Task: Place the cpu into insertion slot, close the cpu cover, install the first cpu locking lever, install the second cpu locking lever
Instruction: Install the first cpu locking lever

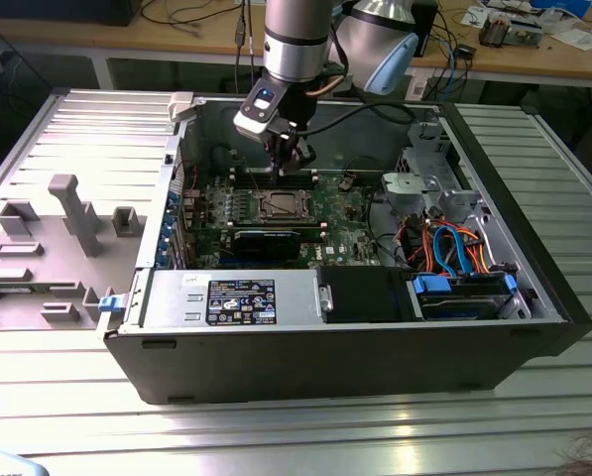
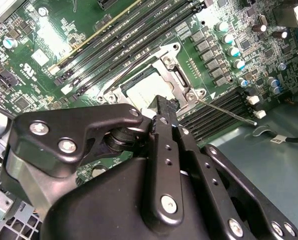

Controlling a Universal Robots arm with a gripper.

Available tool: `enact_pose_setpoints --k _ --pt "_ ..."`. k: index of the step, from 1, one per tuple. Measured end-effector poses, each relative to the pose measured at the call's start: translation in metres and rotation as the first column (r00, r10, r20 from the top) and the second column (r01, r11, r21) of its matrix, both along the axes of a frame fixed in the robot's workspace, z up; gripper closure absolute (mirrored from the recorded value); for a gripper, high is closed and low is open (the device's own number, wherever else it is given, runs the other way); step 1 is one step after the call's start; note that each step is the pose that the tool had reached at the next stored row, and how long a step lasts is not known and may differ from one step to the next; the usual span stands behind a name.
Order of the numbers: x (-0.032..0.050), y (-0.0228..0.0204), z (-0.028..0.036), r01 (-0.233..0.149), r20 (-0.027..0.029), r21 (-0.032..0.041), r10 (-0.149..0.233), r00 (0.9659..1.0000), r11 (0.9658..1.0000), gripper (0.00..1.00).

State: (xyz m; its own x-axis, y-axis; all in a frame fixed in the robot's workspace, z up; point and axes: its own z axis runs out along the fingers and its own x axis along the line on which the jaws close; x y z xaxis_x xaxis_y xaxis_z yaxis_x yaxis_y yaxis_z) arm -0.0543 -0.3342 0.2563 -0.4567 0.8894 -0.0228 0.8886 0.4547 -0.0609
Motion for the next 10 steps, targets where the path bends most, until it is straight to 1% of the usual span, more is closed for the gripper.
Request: enact_pose_setpoints --k 10 --pt "0.0000 0.0000 0.0000 -0.019 0.0000 0.0000 0.019 0.9998 0.9998 0.89"
